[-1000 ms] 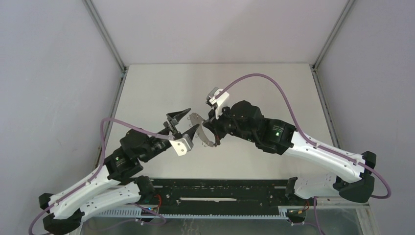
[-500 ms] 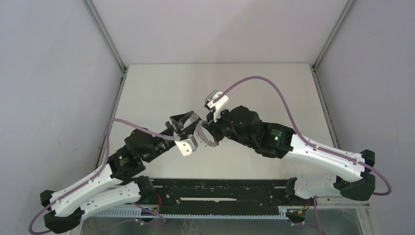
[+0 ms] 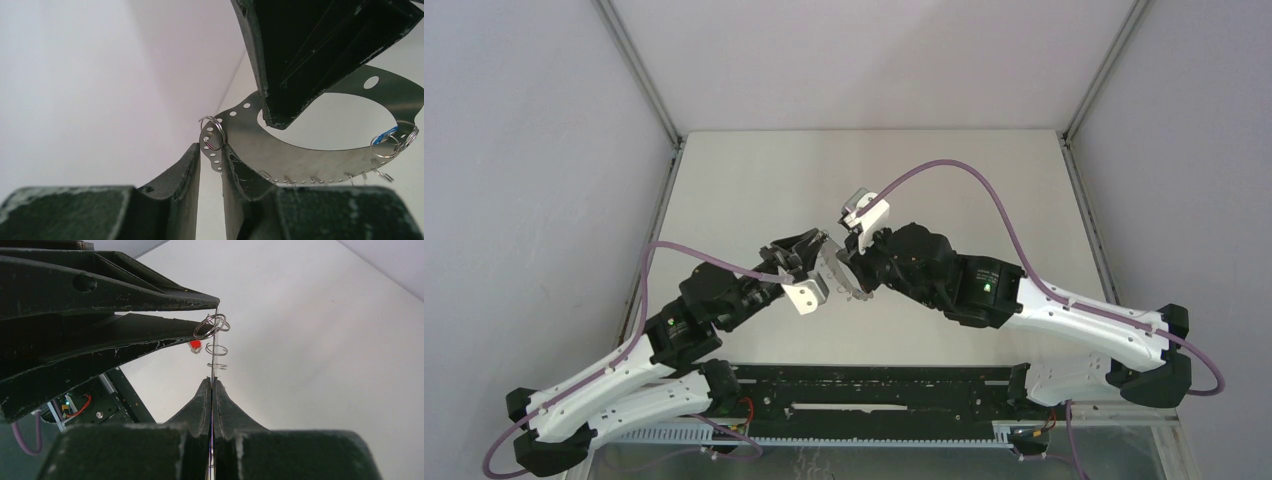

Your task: Put the keys on the keyring

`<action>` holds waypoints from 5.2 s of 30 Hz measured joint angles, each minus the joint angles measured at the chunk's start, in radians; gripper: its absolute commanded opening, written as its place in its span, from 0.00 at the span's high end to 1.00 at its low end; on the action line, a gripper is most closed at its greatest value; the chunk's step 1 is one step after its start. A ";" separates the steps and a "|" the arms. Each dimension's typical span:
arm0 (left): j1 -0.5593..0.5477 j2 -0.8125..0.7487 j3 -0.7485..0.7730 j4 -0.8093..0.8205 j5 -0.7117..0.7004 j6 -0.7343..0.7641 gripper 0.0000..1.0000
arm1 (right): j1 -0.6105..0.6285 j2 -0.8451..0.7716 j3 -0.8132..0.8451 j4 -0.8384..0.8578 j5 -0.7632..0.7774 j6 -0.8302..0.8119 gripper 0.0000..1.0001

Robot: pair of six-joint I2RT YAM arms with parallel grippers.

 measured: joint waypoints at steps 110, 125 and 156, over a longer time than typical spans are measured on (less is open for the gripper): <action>0.398 0.097 0.161 -0.019 1.085 -0.788 0.74 | -0.154 -0.259 -0.225 0.271 -0.700 -0.219 1.00; 0.398 0.099 0.163 -0.081 1.085 -0.748 0.81 | -0.151 -0.230 -0.224 0.229 -0.692 -0.220 1.00; 0.398 0.096 0.163 -0.143 1.108 -0.692 0.96 | -0.142 -0.216 -0.224 0.237 -0.703 -0.218 1.00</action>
